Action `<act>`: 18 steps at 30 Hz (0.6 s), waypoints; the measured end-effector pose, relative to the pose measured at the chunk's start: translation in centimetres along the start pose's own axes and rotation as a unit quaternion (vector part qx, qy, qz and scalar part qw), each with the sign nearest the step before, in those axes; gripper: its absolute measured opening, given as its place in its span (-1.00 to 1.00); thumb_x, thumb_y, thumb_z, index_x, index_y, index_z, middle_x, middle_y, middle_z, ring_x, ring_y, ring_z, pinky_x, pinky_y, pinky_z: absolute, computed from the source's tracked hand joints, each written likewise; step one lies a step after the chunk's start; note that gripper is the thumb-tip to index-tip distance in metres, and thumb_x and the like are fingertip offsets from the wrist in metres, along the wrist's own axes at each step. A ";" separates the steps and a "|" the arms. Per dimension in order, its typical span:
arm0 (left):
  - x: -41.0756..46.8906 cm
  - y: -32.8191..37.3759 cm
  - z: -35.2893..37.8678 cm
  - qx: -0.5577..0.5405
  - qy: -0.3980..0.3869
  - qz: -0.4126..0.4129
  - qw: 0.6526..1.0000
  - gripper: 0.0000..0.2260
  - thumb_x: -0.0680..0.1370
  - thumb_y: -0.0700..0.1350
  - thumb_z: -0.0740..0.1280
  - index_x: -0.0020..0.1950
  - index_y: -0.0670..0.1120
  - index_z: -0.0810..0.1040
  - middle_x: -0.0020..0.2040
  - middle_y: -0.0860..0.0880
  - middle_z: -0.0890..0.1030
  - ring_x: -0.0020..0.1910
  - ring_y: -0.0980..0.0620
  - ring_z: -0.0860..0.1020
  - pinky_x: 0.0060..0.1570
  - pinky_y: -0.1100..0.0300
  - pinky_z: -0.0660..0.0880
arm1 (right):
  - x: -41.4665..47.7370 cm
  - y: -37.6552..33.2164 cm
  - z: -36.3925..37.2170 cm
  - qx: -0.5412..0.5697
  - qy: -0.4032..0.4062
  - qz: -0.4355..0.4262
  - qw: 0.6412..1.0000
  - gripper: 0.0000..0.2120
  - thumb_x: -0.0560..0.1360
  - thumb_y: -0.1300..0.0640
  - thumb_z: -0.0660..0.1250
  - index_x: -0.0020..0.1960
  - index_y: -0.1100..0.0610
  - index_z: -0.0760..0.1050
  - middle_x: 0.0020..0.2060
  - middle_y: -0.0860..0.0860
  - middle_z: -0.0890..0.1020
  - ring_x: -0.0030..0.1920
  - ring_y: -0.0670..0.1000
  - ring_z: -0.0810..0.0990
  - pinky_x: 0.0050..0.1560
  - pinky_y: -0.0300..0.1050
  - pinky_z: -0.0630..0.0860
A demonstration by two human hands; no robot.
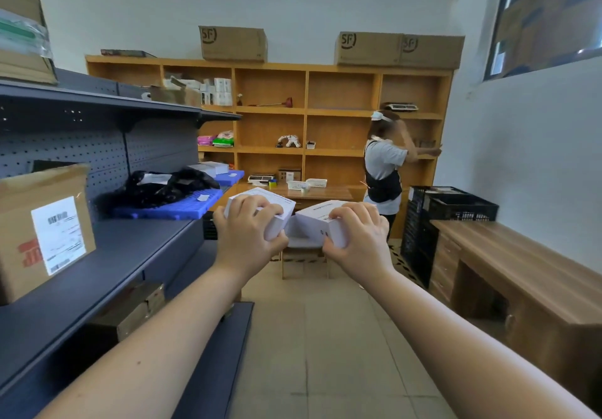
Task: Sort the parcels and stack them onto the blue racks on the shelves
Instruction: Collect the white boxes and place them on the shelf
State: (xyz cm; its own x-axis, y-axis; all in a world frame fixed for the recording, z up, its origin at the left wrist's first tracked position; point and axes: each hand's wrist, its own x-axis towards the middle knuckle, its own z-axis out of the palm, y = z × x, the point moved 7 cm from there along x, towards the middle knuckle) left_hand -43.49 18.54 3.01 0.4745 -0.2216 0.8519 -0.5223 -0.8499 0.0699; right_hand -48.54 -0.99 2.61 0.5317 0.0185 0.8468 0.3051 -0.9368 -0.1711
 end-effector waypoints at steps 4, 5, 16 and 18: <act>1.5 -2.5 2.4 -0.025 0.007 0.000 1.000 -0.68 0.38 0.12 0.32 0.07 0.03 0.58 0.10 -0.03 0.51 0.16 -0.04 0.34 0.08 -0.09 0.30 | 1.1 0.4 3.3 -0.013 -0.008 0.013 1.000 -0.63 0.35 -0.03 0.42 0.12 0.01 0.47 0.12 -0.02 0.49 0.22 0.10 0.36 0.19 0.15 0.26; 1.9 -3.0 3.0 -0.030 0.009 0.001 1.000 -0.68 0.38 0.12 0.32 0.07 0.03 0.59 0.09 -0.03 0.52 0.16 -0.04 0.34 0.08 -0.08 0.29 | 1.3 0.6 4.1 -0.018 -0.011 0.009 1.000 -0.63 0.35 -0.02 0.43 0.12 0.01 0.46 0.12 -0.03 0.48 0.22 0.09 0.36 0.19 0.15 0.26; 6.9 -7.0 9.8 -0.038 0.026 0.017 0.999 -0.68 0.38 0.10 0.34 0.07 0.01 0.58 0.09 -0.05 0.52 0.16 -0.06 0.35 0.05 -0.06 0.29 | 5.7 5.6 10.4 -0.008 0.005 0.011 1.000 -0.66 0.35 -0.02 0.39 0.09 0.04 0.48 0.09 0.00 0.50 0.19 0.08 0.37 0.17 0.11 0.25; 7.8 -7.6 11.6 -0.033 0.028 0.014 0.999 -0.68 0.38 0.10 0.33 0.07 0.01 0.58 0.08 -0.05 0.52 0.16 -0.06 0.35 0.05 -0.05 0.29 | 6.8 7.0 12.1 -0.004 0.004 0.019 1.000 -0.65 0.36 -0.02 0.39 0.11 0.04 0.48 0.09 0.00 0.51 0.19 0.08 0.36 0.18 0.12 0.25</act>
State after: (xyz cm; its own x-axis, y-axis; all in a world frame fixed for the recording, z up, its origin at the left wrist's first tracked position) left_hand -27.62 17.72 3.12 0.4193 -0.2168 0.8816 -0.5814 -0.8099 0.0774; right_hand -33.23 -3.16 1.02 0.5372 -0.0196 0.8432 0.2787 -0.9395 -0.1993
